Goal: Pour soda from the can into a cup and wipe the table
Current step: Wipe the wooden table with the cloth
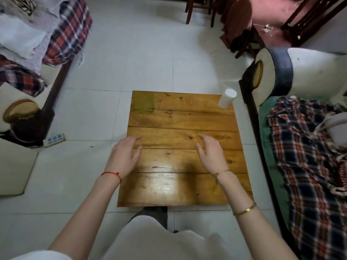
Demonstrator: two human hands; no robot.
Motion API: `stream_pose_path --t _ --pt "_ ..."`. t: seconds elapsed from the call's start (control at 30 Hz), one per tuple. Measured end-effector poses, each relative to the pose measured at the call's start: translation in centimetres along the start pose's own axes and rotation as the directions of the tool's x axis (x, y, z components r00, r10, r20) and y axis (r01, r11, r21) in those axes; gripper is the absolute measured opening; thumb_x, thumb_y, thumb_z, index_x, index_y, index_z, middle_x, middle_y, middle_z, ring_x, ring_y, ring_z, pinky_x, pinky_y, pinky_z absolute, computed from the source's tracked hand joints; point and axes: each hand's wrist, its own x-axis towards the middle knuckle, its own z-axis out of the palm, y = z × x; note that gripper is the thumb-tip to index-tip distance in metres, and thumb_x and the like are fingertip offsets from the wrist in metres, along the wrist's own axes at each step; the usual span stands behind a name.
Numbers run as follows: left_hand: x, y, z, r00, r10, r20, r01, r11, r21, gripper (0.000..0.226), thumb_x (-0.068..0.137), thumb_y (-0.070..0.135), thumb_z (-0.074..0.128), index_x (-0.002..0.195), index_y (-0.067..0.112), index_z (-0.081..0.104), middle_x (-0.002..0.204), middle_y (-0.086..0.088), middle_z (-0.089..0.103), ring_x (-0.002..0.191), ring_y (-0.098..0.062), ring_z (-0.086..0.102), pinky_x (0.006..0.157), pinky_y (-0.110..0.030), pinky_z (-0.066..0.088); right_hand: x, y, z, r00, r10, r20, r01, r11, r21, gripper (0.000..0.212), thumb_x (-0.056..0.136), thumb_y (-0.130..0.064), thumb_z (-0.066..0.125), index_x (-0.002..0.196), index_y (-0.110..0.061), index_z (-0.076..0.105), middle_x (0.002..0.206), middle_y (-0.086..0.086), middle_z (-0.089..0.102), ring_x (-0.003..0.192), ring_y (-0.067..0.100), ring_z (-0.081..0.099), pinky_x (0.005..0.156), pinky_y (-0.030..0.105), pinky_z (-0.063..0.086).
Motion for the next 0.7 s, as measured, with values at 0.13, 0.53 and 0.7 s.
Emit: stream_pose_path --t 0.13,0.53,0.7 --pt "6.0 -1.3 -0.7 0.999 -0.033 0.004 0.033 0.999 -0.009 0.040 0.100 0.030 0.050 0.139 0.020 0.050 0.138 -0.004 0.056 0.129 -0.023 0.050 0.109 -0.039 0.041 6.6 -1.3 0.1 1.000 -0.011 0.028 0.010 0.999 0.044 0.042 0.100 -0.030 0.046 0.139 -0.014 0.046 0.138 0.005 0.052 0.131 0.024 0.043 0.110 0.040 0.036" --pt "22.2 -7.7 3.7 0.949 -0.308 0.073 0.316 0.920 -0.231 0.035 0.099 0.023 0.054 0.132 0.012 0.056 0.132 -0.008 0.061 0.117 -0.024 0.059 0.097 -0.032 0.046 23.0 -3.9 8.1 0.969 0.059 0.241 -0.091 0.988 0.127 0.033 0.098 -0.020 0.049 0.127 -0.004 0.056 0.125 0.013 0.062 0.117 0.026 0.055 0.099 0.031 0.040" --pt "28.3 -12.2 7.4 0.905 -0.423 0.040 0.414 0.855 -0.313 0.034 0.098 0.022 0.055 0.130 0.010 0.057 0.128 -0.009 0.063 0.113 -0.026 0.061 0.099 -0.041 0.051 30.4 -3.6 14.1 0.947 0.113 0.299 -0.163 0.976 0.146 0.032 0.099 -0.025 0.048 0.123 -0.008 0.058 0.114 0.008 0.066 0.104 0.023 0.061 0.085 0.028 0.043"
